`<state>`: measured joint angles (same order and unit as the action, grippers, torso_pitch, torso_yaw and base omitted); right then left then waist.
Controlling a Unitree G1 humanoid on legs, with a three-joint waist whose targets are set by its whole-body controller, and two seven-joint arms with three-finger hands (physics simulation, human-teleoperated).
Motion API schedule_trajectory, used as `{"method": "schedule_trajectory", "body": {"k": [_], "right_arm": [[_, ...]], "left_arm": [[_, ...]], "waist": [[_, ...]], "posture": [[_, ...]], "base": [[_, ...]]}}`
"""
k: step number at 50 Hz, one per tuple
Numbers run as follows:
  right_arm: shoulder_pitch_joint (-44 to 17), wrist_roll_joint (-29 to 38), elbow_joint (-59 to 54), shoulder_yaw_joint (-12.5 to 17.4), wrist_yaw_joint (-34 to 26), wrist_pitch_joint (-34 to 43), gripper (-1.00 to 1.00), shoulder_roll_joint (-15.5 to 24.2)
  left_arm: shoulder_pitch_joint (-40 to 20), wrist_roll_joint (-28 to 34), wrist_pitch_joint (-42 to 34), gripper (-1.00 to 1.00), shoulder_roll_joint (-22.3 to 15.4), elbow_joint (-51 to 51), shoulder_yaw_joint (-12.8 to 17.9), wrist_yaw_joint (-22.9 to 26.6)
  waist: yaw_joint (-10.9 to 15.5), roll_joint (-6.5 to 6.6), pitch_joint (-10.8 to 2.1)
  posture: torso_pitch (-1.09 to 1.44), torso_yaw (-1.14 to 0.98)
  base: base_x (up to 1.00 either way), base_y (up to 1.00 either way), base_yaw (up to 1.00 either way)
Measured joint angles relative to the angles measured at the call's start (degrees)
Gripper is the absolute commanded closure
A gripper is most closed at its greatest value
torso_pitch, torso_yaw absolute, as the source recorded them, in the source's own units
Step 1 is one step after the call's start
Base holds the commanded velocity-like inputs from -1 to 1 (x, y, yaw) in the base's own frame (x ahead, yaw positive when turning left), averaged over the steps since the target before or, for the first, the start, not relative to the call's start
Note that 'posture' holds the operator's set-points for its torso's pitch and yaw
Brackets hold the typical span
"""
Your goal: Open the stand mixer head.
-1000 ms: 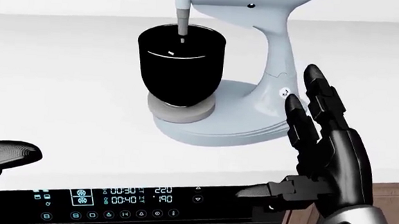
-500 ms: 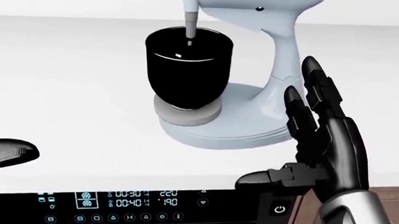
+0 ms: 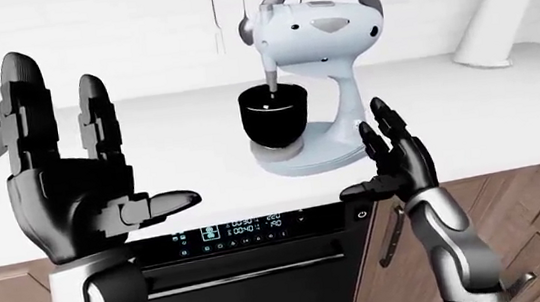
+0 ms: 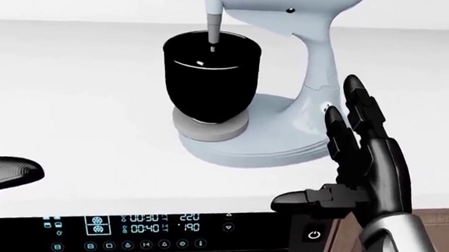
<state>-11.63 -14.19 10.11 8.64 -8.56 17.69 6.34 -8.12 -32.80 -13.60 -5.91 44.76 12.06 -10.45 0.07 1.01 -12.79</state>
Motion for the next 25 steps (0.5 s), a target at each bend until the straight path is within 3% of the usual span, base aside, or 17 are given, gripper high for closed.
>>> {"method": "schedule_trajectory", "body": {"k": [25], "right_arm": [[-5.0,-0.6,-8.4,0.0,-0.6,-3.6,-1.00,1.7]], "left_arm": [[0.1,-0.2,-0.4,-1.00,0.1,0.5,-0.1,-0.3]], "waist": [[0.0,0.14,0.17]], "posture": [[-0.26,0.00]], "base": [[0.00,0.00,0.00]]}}
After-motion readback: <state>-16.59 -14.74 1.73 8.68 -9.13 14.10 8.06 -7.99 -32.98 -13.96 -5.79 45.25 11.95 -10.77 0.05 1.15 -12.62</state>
